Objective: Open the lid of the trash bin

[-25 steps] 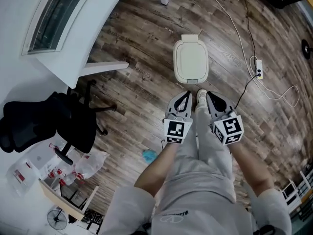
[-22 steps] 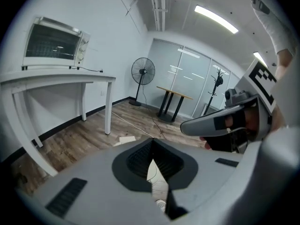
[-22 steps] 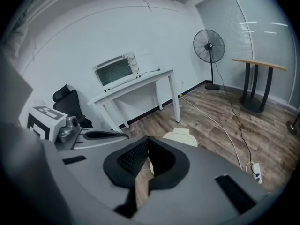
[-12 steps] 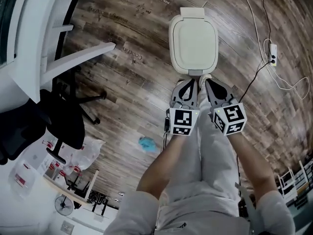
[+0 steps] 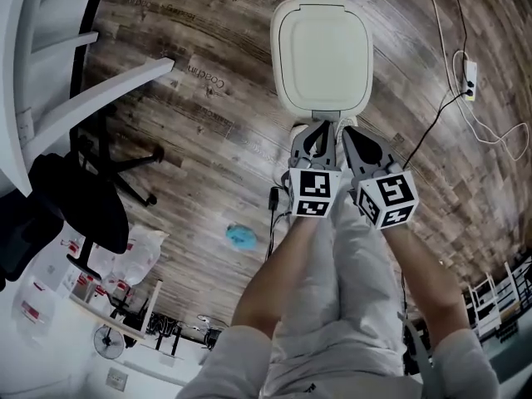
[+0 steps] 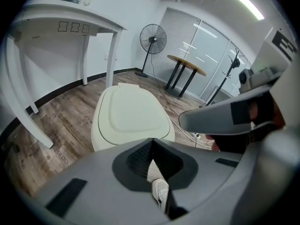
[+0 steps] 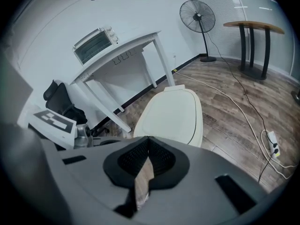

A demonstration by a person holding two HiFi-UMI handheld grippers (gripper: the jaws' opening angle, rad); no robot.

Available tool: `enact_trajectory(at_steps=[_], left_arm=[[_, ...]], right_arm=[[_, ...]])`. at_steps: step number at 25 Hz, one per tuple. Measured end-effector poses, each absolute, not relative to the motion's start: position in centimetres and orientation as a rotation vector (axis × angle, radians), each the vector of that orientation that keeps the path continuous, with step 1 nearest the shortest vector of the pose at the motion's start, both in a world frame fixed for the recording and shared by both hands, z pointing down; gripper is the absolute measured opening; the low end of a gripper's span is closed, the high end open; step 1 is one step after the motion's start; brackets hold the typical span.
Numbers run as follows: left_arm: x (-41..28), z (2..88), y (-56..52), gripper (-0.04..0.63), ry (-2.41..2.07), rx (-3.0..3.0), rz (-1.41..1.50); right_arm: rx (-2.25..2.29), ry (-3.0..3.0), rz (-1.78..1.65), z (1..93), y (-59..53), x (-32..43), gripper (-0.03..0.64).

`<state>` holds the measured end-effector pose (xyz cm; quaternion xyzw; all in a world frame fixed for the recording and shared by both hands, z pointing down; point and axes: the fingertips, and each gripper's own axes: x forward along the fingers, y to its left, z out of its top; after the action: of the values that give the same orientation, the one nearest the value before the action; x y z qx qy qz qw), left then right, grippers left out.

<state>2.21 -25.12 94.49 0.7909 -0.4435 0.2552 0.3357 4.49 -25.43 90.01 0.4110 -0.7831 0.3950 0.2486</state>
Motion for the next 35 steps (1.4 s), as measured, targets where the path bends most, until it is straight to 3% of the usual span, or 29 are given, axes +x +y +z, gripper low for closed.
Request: enact_trajectory(at_steps=[35], left_arm=[[2.5, 97.7, -24.3, -0.002, -1.194, 2.029, 0.665]], right_arm=[[1.127, -2.116, 1.13, 92.4, -24.1, 4.2, 0.017]])
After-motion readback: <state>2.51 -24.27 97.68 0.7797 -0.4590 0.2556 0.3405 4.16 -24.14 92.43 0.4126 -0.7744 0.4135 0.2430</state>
